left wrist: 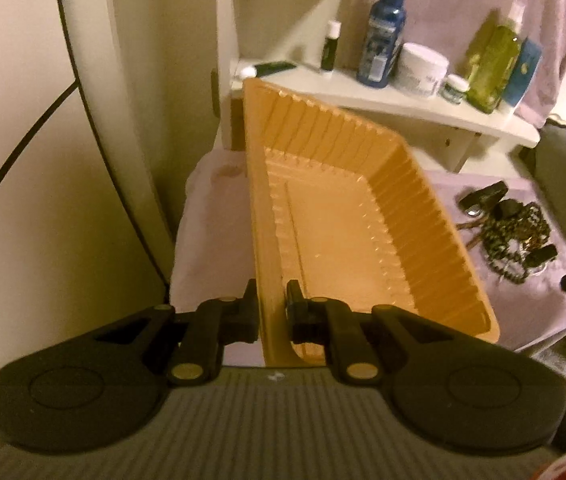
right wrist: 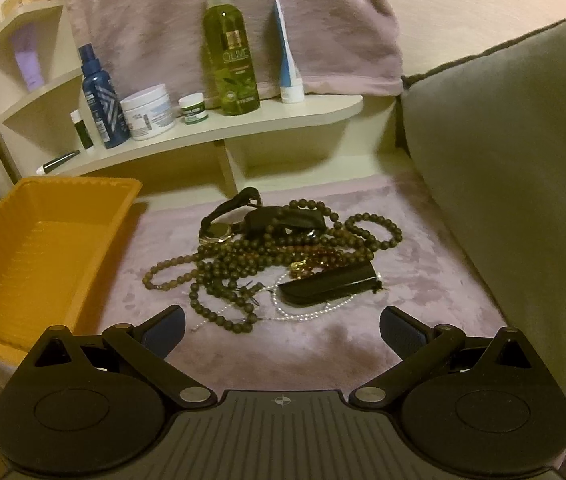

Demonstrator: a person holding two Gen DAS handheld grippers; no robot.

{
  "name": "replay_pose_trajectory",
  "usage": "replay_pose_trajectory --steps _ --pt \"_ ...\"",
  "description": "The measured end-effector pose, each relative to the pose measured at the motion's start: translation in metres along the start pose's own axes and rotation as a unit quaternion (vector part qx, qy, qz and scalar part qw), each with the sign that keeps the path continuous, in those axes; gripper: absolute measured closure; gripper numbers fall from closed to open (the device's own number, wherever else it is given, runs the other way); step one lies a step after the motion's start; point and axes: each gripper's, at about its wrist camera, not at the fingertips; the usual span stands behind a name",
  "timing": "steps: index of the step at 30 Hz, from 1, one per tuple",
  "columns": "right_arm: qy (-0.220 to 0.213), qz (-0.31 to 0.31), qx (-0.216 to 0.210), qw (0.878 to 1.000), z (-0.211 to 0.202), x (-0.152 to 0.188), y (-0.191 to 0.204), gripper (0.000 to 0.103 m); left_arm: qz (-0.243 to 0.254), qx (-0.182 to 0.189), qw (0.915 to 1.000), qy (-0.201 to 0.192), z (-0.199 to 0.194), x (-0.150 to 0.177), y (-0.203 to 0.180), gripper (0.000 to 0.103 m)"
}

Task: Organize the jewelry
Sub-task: 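Tilt the orange tray up with the left gripper while the right gripper grasps a brown bead strand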

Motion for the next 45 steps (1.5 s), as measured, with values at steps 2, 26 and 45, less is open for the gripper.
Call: replay_pose_trajectory --steps 2,26,45 --pt "-0.001 -0.008 -0.003 1.0 0.001 0.002 0.0 0.0 0.005 0.0 1.0 -0.002 -0.002 -0.002 -0.006 0.091" --pt "-0.036 -0.135 -0.067 0.988 0.041 -0.01 0.018 0.031 0.131 -0.04 0.9903 -0.02 -0.01 -0.01 -0.061 0.092" --pt "-0.017 -0.336 -0.084 0.938 0.105 -0.012 0.064 0.05 0.116 -0.027 0.9926 -0.024 -0.007 -0.015 -0.057 0.092"
Point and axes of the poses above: each gripper's, at about its wrist camera, not at the fingertips, and z roughly the way its jaws point, y to its left, x to its underside, and after that the axes turned 8 degrees about x, right-handed
